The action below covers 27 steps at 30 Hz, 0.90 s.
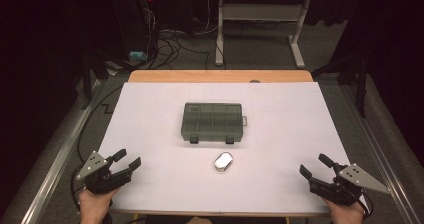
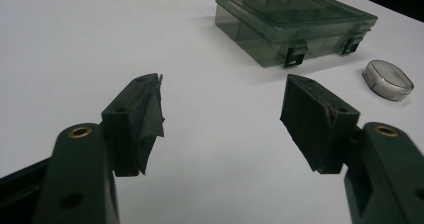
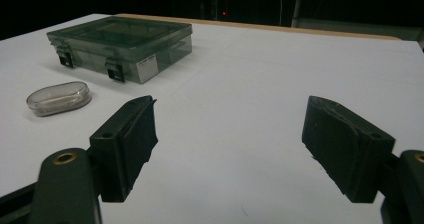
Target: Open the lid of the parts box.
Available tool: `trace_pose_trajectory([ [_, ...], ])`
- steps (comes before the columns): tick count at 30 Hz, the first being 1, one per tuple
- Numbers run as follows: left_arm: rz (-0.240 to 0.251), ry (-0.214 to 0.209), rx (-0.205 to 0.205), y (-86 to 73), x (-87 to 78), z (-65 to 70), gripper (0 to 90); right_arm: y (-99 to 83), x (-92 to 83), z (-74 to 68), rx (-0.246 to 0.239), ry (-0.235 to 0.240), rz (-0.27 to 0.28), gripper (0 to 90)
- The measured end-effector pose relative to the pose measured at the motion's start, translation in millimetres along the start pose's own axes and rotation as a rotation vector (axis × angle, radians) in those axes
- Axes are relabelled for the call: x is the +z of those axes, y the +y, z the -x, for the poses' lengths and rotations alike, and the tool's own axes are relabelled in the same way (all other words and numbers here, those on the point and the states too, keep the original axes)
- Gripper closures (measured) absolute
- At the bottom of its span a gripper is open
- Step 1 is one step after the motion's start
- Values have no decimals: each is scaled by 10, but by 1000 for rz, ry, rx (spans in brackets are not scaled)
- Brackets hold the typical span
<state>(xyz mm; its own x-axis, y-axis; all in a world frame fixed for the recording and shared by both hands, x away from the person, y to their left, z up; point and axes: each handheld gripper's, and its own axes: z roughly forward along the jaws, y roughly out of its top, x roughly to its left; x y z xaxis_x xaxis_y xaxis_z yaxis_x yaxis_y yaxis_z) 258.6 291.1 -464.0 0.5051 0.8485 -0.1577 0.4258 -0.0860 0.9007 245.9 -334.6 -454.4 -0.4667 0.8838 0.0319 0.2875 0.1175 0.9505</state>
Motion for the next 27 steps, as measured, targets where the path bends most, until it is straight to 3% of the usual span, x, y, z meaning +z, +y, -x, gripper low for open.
trace_pose_trajectory([
  [16, 4, -8, 6, 4, 24, 28, 311, -2, 6, 5, 13, 6, -4, 220],
  [27, 20, -7, 9, 18, 21, 41, 310, 9, -6, 6, 19, 7, 30, 220],
])
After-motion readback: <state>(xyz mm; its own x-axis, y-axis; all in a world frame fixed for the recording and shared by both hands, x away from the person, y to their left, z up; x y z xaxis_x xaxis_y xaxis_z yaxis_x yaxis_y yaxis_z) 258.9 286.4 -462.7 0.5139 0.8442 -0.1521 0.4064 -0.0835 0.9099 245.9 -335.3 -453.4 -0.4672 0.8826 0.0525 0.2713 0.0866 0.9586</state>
